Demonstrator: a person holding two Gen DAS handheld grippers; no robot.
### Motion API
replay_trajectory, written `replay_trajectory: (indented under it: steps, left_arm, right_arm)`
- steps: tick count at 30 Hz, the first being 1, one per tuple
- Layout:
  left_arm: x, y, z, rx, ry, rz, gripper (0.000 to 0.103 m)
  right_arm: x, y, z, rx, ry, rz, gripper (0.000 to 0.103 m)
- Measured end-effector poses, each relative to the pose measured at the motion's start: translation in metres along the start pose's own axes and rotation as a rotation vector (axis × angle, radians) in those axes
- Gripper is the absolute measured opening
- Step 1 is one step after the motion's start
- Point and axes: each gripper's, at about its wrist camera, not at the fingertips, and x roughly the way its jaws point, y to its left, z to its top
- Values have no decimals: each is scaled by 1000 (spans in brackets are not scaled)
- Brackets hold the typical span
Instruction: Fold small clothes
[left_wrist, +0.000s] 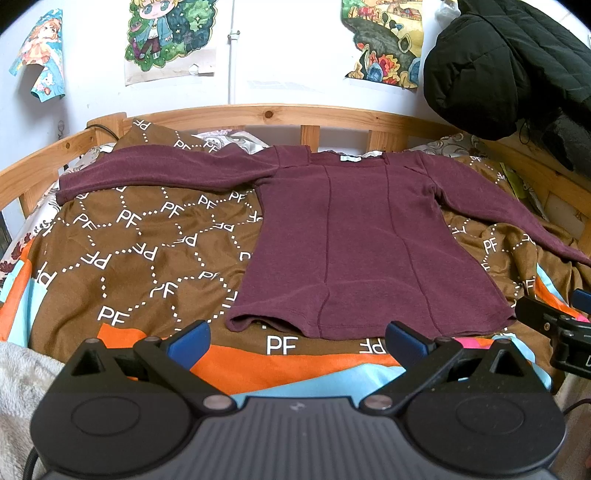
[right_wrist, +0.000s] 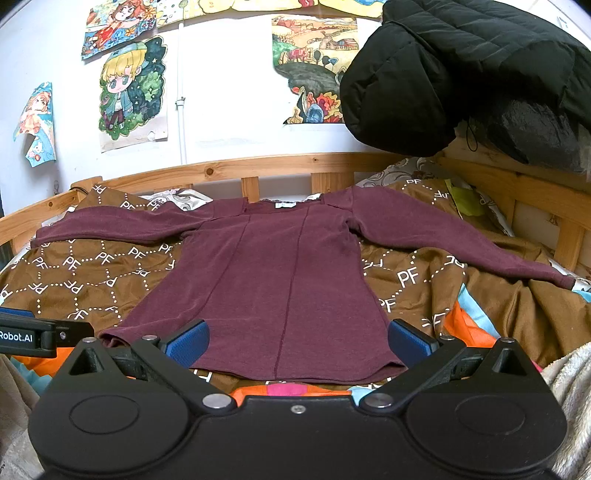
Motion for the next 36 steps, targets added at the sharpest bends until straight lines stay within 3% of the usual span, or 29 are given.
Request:
replay_trajectory:
  steps: [36]
  left_arm:
    - [0, 0, 1, -1, 4, -2, 102]
  right_arm:
    - [3, 1, 2, 6, 5, -1, 103]
